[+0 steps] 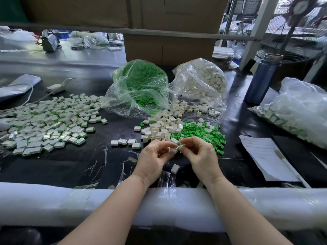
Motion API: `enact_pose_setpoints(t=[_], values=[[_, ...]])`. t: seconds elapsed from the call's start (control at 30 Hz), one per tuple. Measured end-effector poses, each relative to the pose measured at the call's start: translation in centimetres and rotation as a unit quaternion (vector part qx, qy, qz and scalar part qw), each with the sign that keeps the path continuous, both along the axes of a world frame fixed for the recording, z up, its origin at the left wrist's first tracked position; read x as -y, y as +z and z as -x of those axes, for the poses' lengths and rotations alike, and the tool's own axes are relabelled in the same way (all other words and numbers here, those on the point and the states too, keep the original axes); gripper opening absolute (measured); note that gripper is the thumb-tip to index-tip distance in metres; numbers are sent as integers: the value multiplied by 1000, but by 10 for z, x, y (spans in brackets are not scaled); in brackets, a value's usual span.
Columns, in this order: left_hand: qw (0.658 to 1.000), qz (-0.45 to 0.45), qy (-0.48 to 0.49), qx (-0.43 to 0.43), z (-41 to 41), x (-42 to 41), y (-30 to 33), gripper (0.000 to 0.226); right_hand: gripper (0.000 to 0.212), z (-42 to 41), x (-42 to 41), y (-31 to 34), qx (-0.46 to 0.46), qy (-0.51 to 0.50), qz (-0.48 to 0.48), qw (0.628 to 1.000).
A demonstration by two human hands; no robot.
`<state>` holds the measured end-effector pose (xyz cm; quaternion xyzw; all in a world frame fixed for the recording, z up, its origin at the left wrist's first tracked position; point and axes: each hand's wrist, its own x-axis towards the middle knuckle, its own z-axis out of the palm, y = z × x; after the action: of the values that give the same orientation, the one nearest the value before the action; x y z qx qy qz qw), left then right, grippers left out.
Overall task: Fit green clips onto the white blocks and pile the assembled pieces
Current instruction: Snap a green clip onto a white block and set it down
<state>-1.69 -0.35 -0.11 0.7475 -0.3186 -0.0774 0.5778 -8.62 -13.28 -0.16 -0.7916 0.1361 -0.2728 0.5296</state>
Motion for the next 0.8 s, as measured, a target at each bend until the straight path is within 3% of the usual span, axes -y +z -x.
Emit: enact_pose_setpoints(t=[0.17,0.4,0.8], values=[[998,25,-10,-56,-1,1,-2,19,18,1,-1,4,12,15,-53,998],[999,-3,-15,-46,-4,2,-6,22,20,2,0,6,12,43,-71,996],[994,16,-36,-102,-3,1,-4,15,25,1,-1,4,-14,39,-46,998]])
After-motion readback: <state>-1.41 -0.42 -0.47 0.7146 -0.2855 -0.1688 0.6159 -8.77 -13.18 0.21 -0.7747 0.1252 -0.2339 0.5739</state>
